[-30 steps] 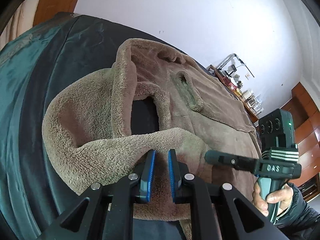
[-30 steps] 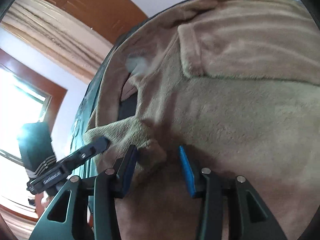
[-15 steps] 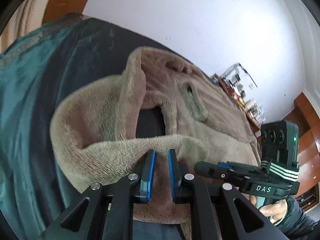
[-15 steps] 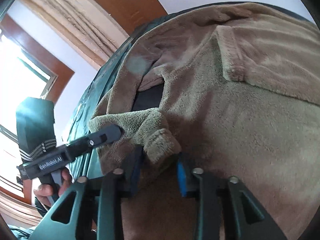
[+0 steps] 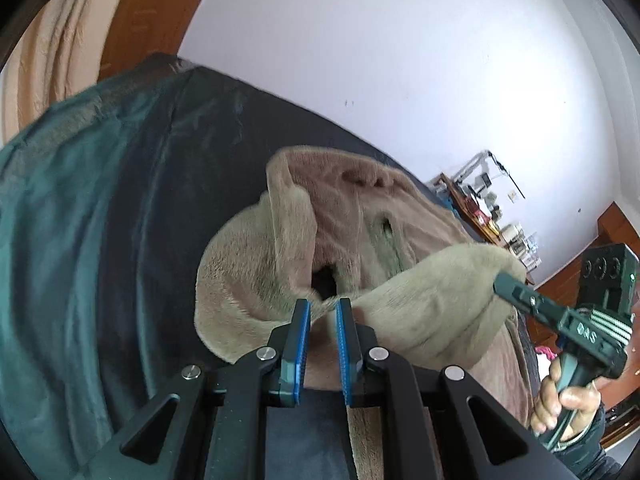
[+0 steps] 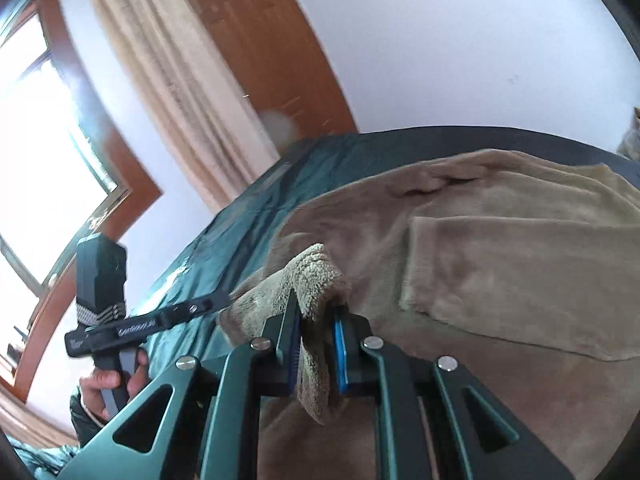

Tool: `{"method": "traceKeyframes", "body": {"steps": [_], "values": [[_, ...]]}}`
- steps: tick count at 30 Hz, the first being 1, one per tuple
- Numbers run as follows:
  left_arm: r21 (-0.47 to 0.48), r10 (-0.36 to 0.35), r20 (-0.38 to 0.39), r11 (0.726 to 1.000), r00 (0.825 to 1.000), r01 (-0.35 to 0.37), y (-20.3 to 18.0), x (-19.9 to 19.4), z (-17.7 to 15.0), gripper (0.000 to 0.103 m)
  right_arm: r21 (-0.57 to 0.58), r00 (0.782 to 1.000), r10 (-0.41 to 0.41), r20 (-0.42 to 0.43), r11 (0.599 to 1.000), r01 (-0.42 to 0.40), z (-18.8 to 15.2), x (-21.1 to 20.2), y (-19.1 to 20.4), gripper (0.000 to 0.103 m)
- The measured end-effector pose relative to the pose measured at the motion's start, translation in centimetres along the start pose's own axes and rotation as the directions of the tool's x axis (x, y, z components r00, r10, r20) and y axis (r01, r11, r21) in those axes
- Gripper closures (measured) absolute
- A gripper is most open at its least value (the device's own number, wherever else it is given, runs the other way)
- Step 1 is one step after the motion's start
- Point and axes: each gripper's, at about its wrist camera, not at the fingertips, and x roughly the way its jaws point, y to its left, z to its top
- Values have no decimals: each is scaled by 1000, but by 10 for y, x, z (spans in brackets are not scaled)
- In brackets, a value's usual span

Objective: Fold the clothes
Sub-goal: 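Carry the held edge over the blanket with the right gripper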

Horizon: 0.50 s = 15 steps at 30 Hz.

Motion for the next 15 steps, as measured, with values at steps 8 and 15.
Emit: {"method": "traceKeyframes", "body": {"steps": [8, 15], "values": [[25, 26, -76, 999, 997, -25, -6, 36, -6, 89, 103, 995, -64, -81, 992, 72, -8, 13, -52, 84], [0, 9, -81, 1000, 997, -9, 1, 40, -9, 89, 121, 979, -40, -199, 991, 65, -24, 48, -65, 55]]}}
